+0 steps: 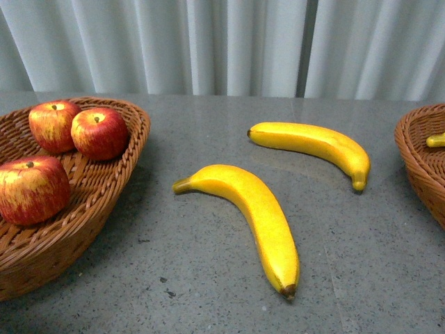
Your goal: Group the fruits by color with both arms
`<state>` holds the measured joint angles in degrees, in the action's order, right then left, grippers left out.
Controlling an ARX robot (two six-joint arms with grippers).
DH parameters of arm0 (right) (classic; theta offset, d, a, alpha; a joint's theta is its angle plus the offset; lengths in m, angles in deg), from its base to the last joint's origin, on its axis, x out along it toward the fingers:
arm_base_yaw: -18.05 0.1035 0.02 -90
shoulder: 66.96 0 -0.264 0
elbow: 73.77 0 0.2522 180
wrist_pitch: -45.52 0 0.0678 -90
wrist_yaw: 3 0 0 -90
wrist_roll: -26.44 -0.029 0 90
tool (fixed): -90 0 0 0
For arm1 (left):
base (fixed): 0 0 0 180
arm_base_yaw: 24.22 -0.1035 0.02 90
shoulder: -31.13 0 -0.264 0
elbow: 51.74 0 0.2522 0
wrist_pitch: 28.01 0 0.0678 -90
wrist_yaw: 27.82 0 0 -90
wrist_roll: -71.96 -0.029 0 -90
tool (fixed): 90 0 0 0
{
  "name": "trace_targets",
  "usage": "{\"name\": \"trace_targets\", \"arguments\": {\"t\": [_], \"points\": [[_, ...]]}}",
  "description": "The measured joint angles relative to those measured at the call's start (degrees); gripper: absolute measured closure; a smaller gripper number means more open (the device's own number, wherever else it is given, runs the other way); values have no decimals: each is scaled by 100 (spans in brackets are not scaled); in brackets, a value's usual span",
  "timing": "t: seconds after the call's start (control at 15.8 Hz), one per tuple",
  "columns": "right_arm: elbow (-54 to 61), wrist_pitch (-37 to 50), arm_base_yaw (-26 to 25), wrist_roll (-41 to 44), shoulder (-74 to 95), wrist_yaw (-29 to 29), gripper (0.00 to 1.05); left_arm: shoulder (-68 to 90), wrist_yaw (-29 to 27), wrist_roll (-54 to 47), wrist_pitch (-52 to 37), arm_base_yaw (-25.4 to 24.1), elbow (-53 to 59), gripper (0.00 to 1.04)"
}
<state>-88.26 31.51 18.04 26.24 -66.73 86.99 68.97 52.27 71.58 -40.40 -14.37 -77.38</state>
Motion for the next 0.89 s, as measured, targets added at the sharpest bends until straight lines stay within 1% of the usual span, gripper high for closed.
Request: {"name": "trace_targets", "arguments": {"t": [0.06, 0.38, 0.44, 0.51, 0.57, 0.82, 0.89], "points": [[0, -2, 0, 0, 0, 0, 6, -153, 96, 24, 42, -111, 140, 104], [0, 0, 0, 0, 0, 0, 6, -793, 584, 17, 278, -527, 557, 103], [0, 0, 0, 0, 0, 0, 6, -986, 938, 17, 382, -942, 664, 103], [0, -2, 0, 0, 0, 0, 6, -1147, 890, 31, 468, -1029, 741, 103], [0, 0, 0, 0, 0, 0, 6, -1329, 999, 31, 566, -966, 800, 103], [0, -2, 0, 0, 0, 0, 6, -1899, 988, 33, 966, -979, 955, 103], [0, -2, 0, 0, 0, 0, 6, -1976, 990, 33, 802, -979, 1064, 103]]}}
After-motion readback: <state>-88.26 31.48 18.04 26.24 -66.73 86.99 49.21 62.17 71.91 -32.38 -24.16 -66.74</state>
